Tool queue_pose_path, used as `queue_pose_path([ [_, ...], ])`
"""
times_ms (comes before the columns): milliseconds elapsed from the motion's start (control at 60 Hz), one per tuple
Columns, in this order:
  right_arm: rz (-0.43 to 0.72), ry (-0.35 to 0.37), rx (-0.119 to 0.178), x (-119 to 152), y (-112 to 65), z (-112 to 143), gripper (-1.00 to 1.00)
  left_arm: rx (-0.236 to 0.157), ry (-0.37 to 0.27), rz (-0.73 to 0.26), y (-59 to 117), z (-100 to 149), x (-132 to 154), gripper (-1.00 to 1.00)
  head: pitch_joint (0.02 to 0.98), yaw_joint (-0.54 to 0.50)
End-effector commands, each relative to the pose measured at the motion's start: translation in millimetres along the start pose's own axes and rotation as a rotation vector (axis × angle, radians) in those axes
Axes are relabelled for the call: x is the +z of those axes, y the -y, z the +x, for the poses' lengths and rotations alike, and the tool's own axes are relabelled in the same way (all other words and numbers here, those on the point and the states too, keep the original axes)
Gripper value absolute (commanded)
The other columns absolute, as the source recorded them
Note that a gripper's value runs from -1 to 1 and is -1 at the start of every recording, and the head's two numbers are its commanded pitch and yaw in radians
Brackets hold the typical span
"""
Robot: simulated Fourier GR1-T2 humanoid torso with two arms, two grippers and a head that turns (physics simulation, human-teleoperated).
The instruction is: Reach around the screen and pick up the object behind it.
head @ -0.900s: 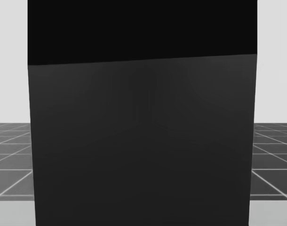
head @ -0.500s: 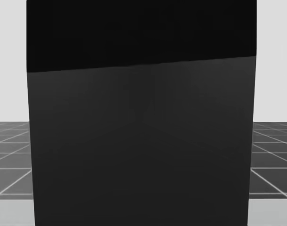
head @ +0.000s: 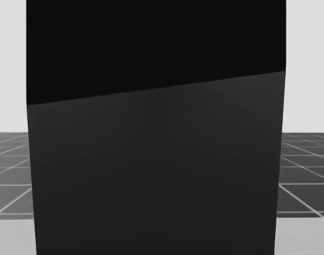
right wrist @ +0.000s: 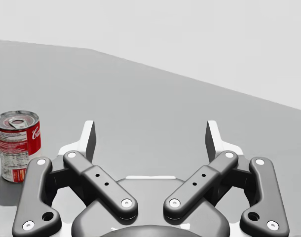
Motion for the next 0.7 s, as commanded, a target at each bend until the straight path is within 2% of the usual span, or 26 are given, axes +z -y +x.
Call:
queue_pose_path([
  [17,0.097,-0.017,0.001,24.7,-13.9,2.4,-1.00,-0.028,-0.013,-0.109,0.6,-1.8,20.9,-1.00,0.129,-0.02],
  [50,0.105,-0.015,0.005,27.6,-14.2,2.9,-1.00,-0.029,-0.013,-0.123,-0.2,-1.8,22.4,-1.00,0.129,-0.02],
  [117,0.140,-0.018,-0.004,36.5,-14.6,4.8,-1.00,-0.022,-0.008,-0.169,-3.0,-1.0,26.7,-1.00,0.131,-0.02],
  [167,0.186,-0.028,-0.014,44.2,-14.9,6.5,-1.00,-0.032,-0.003,-0.208,-5.9,0.4,29.9,-1.00,0.134,-0.02],
  [267,0.254,-0.040,0.003,53.8,-16.1,9.7,-1.00,-0.044,0.001,-0.265,-10.0,4.4,33.8,-1.00,0.137,-0.02],
  [333,0.295,-0.042,-0.017,56.6,-17.0,10.9,-1.00,-0.048,0.003,-0.314,-10.3,6.6,35.3,-1.00,0.138,-0.02],
  [417,0.310,-0.050,-0.018,56.7,-17.1,10.1,-1.00,-0.045,-0.002,-0.371,-8.8,8.1,36.1,-1.00,0.139,-0.02],
  [467,0.315,-0.057,-0.017,55.4,-16.6,8.6,-1.00,-0.058,-0.012,-0.410,-6.9,7.8,35.7,-1.00,0.139,-0.02],
  [517,0.314,-0.060,-0.005,53.2,-15.9,7.1,-1.00,-0.064,-0.016,-0.452,-4.8,6.8,35.0,-1.00,0.139,-0.02],
  [583,0.313,-0.058,-0.010,50.9,-15.2,6.5,-1.00,-0.076,-0.028,-0.456,-2.7,5.3,32.8,-1.00,0.140,-0.02],
  [633,0.314,-0.055,-0.011,47.7,-14.1,5.8,-1.00,-0.072,-0.029,-0.473,-0.8,4.9,31.5,-1.00,0.142,-0.02],
  [700,0.314,-0.054,-0.024,40.6,-11.3,4.8,-1.00,-0.082,-0.031,-0.486,2.5,4.9,29.6,-1.00,0.144,-0.03],
])
